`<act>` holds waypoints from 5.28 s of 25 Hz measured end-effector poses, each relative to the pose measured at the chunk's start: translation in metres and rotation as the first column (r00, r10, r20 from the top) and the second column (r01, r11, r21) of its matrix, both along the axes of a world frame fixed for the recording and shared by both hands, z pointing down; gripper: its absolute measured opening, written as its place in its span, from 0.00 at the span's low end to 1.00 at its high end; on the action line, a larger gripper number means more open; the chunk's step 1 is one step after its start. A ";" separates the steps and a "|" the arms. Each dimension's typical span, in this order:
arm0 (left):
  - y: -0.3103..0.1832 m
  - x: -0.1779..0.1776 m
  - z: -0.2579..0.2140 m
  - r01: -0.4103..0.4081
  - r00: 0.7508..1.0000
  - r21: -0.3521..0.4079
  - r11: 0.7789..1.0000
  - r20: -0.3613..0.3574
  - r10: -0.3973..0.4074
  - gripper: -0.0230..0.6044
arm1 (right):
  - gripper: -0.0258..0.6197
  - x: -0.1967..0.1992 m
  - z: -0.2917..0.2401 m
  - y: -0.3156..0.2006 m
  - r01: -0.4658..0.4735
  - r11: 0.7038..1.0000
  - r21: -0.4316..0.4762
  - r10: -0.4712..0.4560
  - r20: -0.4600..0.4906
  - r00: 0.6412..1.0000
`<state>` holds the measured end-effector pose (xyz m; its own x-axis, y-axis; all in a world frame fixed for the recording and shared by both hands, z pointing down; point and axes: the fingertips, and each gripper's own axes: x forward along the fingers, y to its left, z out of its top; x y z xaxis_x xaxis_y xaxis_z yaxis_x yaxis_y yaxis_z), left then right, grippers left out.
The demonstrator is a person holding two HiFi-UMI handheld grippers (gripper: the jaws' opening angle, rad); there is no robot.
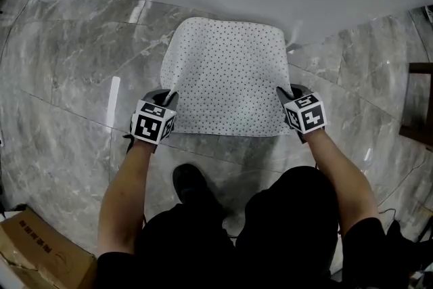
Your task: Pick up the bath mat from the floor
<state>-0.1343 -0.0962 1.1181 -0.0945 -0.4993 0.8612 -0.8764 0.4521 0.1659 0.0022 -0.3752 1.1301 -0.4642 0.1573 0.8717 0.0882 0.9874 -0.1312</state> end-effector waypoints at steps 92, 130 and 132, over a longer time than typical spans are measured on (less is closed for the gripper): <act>0.040 0.079 -0.809 0.145 0.947 0.396 0.907 0.209 -0.243 0.10 | 0.10 0.039 -0.799 0.131 -0.175 0.927 -0.331 0.304 0.395 0.867; 0.120 -0.068 -0.960 0.109 0.835 0.616 0.780 0.369 -0.408 0.10 | 0.11 -0.106 -0.981 0.184 -0.039 0.963 -0.267 0.221 0.699 0.680; 0.116 -0.067 -0.971 0.106 0.821 0.630 0.769 0.380 -0.425 0.10 | 0.11 -0.108 -0.992 0.181 -0.027 0.968 -0.248 0.202 0.718 0.665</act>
<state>-0.2009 0.0195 0.1467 -0.6133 -0.7548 0.2325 -0.7648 0.6411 0.0640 -0.1054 -0.1943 0.1381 -0.9633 0.1856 0.1939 0.1302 0.9549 -0.2669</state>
